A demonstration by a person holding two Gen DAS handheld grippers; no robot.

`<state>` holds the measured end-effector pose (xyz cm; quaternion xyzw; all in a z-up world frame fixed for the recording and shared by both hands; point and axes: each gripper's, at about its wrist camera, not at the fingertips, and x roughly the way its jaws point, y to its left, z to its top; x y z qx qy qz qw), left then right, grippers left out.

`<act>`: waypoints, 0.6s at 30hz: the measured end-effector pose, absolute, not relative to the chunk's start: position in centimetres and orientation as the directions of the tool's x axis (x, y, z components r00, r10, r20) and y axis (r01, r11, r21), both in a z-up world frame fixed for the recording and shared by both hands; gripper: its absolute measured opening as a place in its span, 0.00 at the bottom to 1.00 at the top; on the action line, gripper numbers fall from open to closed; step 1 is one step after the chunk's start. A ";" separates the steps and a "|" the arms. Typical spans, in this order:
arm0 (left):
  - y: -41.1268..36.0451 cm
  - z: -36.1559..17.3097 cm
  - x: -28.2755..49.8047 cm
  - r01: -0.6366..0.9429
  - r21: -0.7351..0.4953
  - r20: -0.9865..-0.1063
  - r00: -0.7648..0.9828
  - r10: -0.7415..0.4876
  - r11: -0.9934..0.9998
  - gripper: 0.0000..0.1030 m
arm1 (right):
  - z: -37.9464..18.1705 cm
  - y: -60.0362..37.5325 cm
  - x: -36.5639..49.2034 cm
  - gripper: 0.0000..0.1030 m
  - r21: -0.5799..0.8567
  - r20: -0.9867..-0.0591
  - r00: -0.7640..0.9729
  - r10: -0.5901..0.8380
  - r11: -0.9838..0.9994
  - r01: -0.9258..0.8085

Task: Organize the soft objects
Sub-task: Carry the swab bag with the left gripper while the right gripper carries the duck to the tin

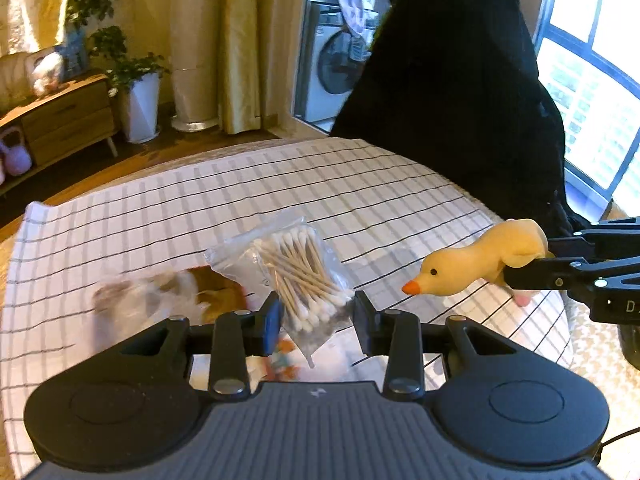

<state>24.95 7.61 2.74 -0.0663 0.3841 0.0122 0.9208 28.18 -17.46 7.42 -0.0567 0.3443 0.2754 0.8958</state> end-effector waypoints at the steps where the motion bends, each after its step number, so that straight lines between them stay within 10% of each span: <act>1: 8.2 2.7 24.4 -0.083 -0.115 -0.709 0.705 -0.023 0.990 0.35 | 7.5 -16.8 27.8 0.27 0.086 -0.649 0.608 0.458 0.838 -0.539; 18: 15.9 -2.0 20.0 -0.196 -0.123 -0.753 0.657 0.037 0.973 0.35 | 4.4 -5.3 28.0 0.27 0.105 -0.680 0.541 0.496 0.796 -0.597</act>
